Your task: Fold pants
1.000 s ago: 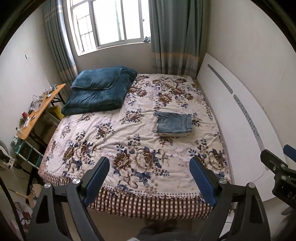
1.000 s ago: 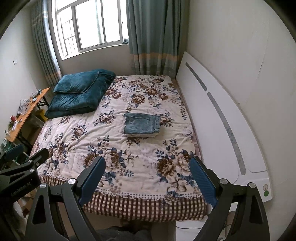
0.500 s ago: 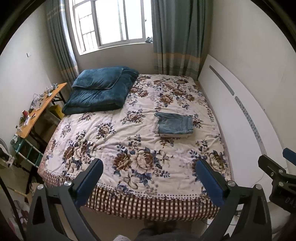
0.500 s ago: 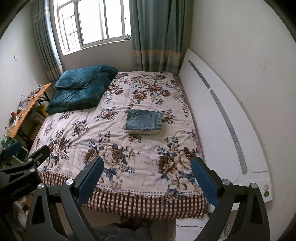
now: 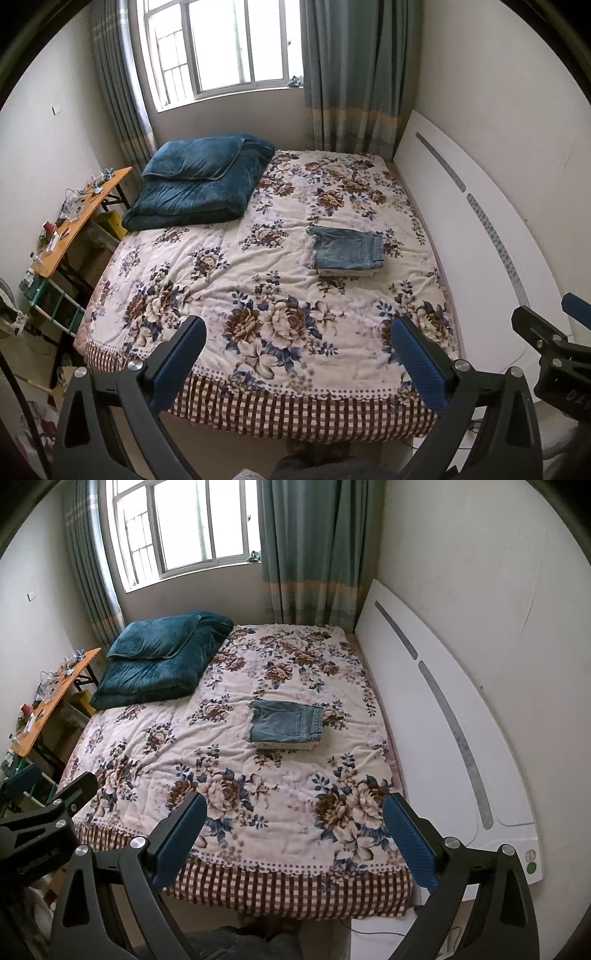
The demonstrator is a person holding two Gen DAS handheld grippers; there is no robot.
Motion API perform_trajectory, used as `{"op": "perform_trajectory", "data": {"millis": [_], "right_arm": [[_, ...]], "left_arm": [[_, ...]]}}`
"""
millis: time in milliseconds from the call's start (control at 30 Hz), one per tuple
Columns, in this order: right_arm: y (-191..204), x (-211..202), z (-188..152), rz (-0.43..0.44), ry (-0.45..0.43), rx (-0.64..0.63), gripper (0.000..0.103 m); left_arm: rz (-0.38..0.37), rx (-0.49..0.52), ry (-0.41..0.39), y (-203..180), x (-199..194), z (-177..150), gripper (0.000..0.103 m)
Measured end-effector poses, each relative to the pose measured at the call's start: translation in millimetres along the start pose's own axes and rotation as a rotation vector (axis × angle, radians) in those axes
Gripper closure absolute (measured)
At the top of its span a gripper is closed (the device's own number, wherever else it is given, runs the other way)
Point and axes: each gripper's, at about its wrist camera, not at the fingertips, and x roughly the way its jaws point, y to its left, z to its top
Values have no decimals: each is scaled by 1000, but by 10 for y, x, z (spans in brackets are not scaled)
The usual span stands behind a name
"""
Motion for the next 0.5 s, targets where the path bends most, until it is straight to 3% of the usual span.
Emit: {"op": "perform_trajectory", "data": {"millis": [500], "right_arm": [[51,58,-52,20,20,3,5]], "left_arm": [[-11,4,12,-6,34,1,1]]}}
